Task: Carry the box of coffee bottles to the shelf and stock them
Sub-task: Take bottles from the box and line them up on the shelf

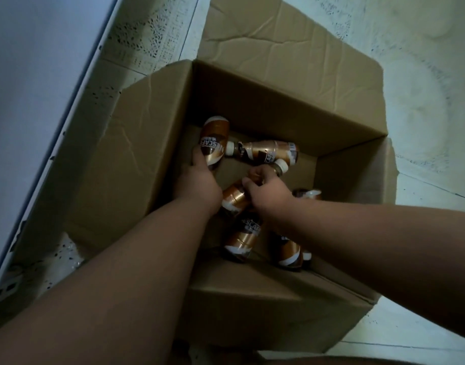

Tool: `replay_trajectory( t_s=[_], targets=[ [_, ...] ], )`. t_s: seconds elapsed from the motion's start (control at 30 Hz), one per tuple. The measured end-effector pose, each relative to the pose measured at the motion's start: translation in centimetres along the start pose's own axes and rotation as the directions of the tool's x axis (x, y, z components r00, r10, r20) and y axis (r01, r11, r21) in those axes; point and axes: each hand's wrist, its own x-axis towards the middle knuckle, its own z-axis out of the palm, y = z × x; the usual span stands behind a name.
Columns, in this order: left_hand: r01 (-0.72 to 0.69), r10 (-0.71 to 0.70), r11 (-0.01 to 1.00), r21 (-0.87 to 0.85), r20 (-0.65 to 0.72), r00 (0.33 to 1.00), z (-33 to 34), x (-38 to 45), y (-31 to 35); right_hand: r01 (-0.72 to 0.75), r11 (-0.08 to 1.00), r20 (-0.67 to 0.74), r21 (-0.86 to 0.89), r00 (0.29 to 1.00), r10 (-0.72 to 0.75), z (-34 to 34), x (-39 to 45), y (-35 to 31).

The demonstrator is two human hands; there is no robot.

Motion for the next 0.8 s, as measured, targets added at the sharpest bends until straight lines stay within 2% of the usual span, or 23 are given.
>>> replay_trajectory(
  t_s=[0.07,0.17,0.27,0.37,0.47,0.53,0.6,0.73,0.8],
  targets=[
    [-0.01,0.01,0.999,-0.032,-0.013,1.0,-0.9,-1.2,0.3,0.088,0.987,0.007,-0.133,0.996,-0.088,-0.8,-1.2,-0.3],
    [-0.029,0.021,0.99,-0.137,-0.055,0.998,-3.5,-3.4,0.7,0.267,0.907,0.047,-0.326,0.963,-0.267,-2.7,-3.7,-2.0],
    [-0.047,0.036,0.966,-0.254,-0.047,0.998,-6.9,-7.2,0.9,0.412,0.818,0.104,-0.402,0.908,-0.407,-5.2,-7.3,-4.8],
    [-0.127,0.1,0.96,-0.251,-0.118,0.988,-10.3,-12.6,1.2,0.504,0.747,0.09,-0.432,0.849,-0.521,-7.6,-12.4,-7.4],
    [-0.221,0.166,0.951,-0.218,-0.245,0.955,-13.9,-17.9,1.5,0.651,0.642,0.119,-0.405,0.734,-0.669,-9.6,-18.4,-9.2],
    [-0.273,0.175,0.927,-0.258,-0.346,0.922,-16.8,-21.3,1.6,0.748,0.59,0.157,-0.305,0.65,-0.743,-10.3,-22.5,-10.4],
    [-0.308,0.148,0.896,-0.319,-0.439,0.886,-19.9,-24.9,1.3,0.811,0.549,0.166,-0.202,0.581,-0.797,-10.3,-26.6,-11.7],
    [-0.369,0.084,0.847,-0.382,-0.59,0.803,-26.2,-31.9,-0.7,0.914,0.387,0.181,-0.122,0.404,-0.897,-8.2,-34.1,-14.5],
    [-0.412,0.067,0.811,-0.416,-0.634,0.771,-28.8,-35.4,-2.2,0.937,0.333,0.19,-0.105,0.348,-0.918,-6.8,-37.9,-15.7]
  ],
)
